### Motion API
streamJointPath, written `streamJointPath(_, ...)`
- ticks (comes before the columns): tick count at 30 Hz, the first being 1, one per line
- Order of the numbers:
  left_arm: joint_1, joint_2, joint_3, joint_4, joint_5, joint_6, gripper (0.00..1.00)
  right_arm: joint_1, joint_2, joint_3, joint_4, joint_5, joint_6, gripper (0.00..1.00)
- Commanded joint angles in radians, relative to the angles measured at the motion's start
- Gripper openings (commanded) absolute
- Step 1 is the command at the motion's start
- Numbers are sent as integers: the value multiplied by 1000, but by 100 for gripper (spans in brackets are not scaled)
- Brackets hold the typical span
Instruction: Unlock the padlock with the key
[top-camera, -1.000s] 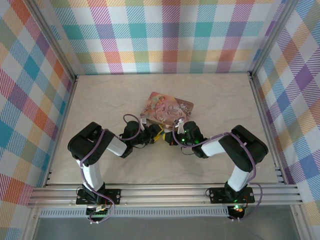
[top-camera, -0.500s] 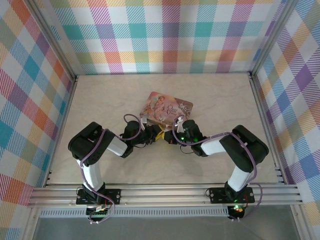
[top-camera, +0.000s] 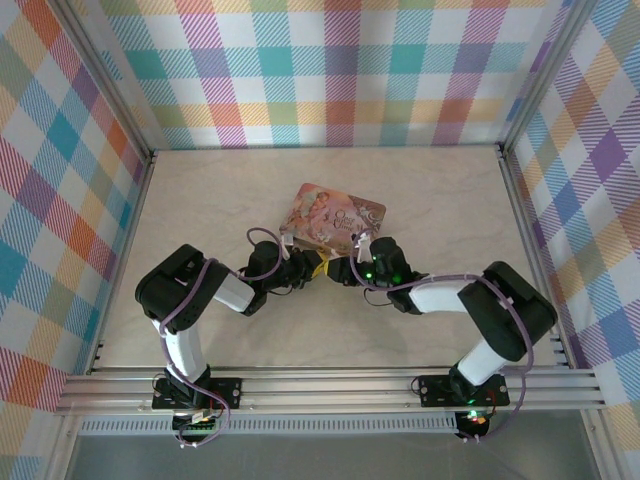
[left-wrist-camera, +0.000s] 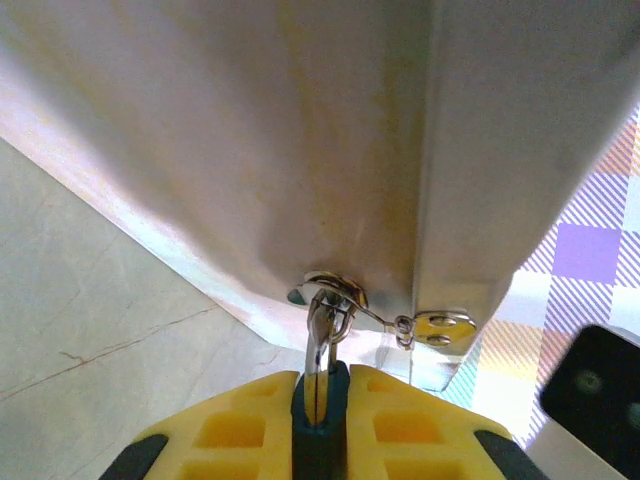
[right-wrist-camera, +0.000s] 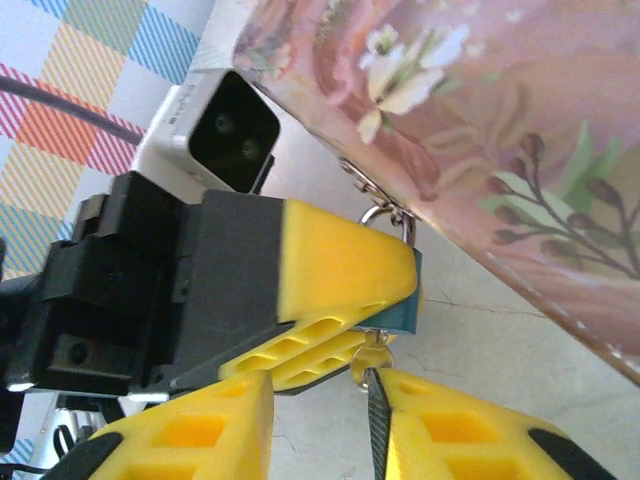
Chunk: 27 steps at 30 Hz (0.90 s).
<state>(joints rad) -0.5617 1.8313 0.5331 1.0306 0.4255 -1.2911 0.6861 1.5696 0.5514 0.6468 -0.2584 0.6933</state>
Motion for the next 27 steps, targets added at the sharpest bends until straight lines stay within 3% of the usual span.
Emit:
streamJointPath(1, -3, -31, 4, -53, -24, -18, 8, -5, -68, -4, -106, 43, -114, 35)
streamJointPath(13, -3, -66, 26, -177, -25, -63, 2, -3, -311, 70, -392, 210, -615, 49)
streamJointPath(19, -3, -86, 46, -250, -21, -82, 0, -3, -364, 78, -394, 240, -867, 54)
streamJointPath(27, -6, -71, 77, -293, -5, -140, 0, 12, -376, 68, -406, 211, -1174, 72)
